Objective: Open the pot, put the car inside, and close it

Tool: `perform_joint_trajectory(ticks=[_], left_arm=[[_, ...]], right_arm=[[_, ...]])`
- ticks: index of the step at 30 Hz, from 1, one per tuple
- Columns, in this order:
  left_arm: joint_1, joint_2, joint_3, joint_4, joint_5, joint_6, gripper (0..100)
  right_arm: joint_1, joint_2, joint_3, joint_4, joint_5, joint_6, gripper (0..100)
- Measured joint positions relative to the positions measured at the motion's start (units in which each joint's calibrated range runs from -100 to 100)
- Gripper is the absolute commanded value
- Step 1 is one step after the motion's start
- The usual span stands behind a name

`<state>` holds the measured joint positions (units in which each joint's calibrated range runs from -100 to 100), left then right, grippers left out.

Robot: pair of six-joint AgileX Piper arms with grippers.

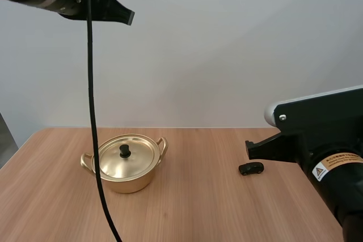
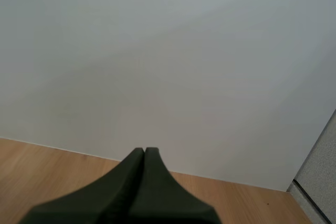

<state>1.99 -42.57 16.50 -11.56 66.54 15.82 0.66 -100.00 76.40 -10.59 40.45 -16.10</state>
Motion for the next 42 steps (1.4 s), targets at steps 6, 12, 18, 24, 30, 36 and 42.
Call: perform_joint_trajectory(ticks=[6,12,18,24,30,36,42], left_arm=[[0.0,11.37,-12.18,0.24,16.46,0.0,0],[0.0,22.79,-19.3,-2.17,30.63,-0.22,0],[0.0,25.98,-13.41,-4.18,31.79,-0.1,0],[0.0,21.16,-5.0,-4.1,22.45,2.01,0],[0.0,19.8,11.36,-2.34,11.73,4.4,0],[0.0,19.8,22.81,1.07,20.76,2.62,6],[0.0,19.71,26.15,2.33,19.94,2.62,61]], right_arm=[[0.0,0.0,0.0,0.0,0.0,0.0,0],[0.0,0.0,0.0,0.0,0.0,0.0,0],[0.0,0.0,0.0,0.0,0.0,0.0,0],[0.0,0.0,0.0,0.0,0.0,0.0,0],[0.0,0.0,0.0,0.4,0.22,0.0,0],[0.0,0.0,0.0,0.4,0.34,0.0,0],[0.0,0.0,0.0,0.4,0.34,0.0,0]])
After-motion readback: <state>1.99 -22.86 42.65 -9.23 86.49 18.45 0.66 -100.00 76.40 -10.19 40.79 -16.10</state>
